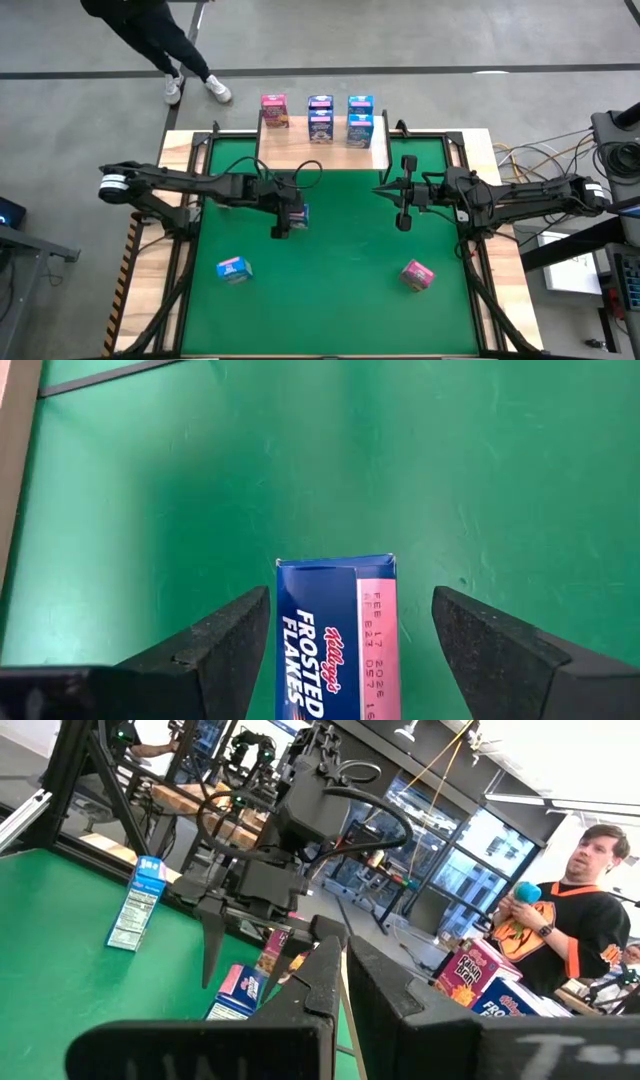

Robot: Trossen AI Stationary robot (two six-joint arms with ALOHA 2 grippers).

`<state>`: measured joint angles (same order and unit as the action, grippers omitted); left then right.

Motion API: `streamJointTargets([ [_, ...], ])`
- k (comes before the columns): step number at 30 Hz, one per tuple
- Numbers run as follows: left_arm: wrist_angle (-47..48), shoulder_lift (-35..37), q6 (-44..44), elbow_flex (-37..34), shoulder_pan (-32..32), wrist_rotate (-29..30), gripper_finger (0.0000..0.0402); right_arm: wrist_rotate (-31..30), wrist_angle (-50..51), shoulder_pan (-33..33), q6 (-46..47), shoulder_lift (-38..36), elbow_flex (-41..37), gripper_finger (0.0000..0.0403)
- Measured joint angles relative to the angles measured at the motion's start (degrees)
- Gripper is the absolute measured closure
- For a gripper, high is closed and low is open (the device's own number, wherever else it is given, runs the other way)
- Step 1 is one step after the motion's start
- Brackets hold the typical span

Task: Stack cereal on shelf
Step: Put the blue cereal box on the shelf aligned with the other blue cereal boxes

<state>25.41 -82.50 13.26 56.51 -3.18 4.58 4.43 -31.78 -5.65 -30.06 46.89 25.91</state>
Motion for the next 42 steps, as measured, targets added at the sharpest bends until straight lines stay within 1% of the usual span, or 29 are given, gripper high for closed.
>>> streamJointTargets([
  [6, 0.0, -0.15, 0.0, -0.02, -0.26, 0.25, 0.0141, 0.0, 0.01, 0.0, 0.0, 0.0, 0.0, 0.039],
  [17, -0.02, -0.15, -0.28, -0.07, -0.71, 0.35, 0.0161, 0.0, 0.0, 0.0, 0.02, 0.01, 0.0, 0.039],
  [26, -0.23, -0.15, -0.89, -0.46, -1.07, 0.45, 0.014, 0.0, 0.0, 0.0, 0.02, 0.0, 0.0, 0.039],
  [29, -0.09, -0.15, -0.83, -1.03, -1.07, 0.72, 0.0139, 0.0, 0.01, 0.02, 0.02, 0.02, 0.0, 0.039],
  [32, -0.15, -0.15, -1.11, -1.41, -1.07, 0.76, 0.0148, 0.0, 0.01, 0.0, 0.02, 0.0, 0.0, 0.039],
  [42, -1.09, -0.15, -2.23, -2.66, -0.58, 0.81, 0.0205, 0.0, -0.01, 0.0, 0.25, 0.02, 0.0, 0.039],
])
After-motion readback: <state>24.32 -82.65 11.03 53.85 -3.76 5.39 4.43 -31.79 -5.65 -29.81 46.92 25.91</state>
